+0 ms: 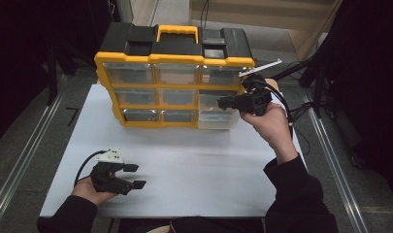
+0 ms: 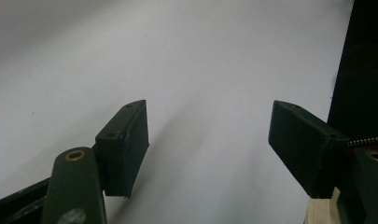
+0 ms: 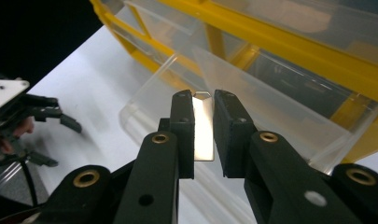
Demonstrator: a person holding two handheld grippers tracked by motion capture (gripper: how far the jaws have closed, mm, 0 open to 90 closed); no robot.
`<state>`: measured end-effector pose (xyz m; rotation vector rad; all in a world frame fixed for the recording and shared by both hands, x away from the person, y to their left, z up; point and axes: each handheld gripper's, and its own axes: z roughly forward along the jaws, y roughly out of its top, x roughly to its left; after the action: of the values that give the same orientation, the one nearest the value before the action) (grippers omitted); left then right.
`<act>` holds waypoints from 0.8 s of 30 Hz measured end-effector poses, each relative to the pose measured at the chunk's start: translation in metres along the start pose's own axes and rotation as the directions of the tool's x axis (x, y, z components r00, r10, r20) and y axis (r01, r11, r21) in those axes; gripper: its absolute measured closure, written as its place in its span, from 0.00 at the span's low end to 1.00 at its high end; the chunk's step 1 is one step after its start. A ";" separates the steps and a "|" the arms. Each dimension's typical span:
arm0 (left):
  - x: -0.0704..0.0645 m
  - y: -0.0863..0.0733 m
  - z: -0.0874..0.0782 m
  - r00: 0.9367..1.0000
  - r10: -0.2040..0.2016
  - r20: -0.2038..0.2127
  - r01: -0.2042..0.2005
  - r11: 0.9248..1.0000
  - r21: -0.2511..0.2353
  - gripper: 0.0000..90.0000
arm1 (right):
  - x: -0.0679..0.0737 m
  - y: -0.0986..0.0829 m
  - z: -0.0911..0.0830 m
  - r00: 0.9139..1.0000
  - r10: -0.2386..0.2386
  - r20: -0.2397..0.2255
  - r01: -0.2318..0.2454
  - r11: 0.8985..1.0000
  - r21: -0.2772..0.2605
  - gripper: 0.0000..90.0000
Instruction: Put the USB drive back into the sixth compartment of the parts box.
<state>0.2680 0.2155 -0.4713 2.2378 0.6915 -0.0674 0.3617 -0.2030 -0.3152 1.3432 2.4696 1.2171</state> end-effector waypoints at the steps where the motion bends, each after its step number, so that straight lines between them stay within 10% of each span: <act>1: 0.000 0.000 0.000 1.000 0.000 -0.002 0.000 1.000 0.001 0.33 | -0.001 0.000 0.001 1.000 0.002 0.000 -0.002 1.000 0.000 0.85; 13: 0.000 0.000 0.000 1.000 0.002 0.000 -0.002 1.000 0.001 0.33 | -0.004 0.000 0.012 0.998 0.007 0.066 -0.008 1.000 0.010 0.73; 24: -0.001 0.000 0.000 1.000 -0.001 0.004 0.001 1.000 -0.002 0.33 | 0.007 -0.005 -0.005 1.000 -0.009 -0.028 0.008 0.999 -0.039 0.52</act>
<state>0.2676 0.2153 -0.4709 2.2352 0.6902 -0.0719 0.3519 -0.2027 -0.3136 1.3135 2.4549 1.2840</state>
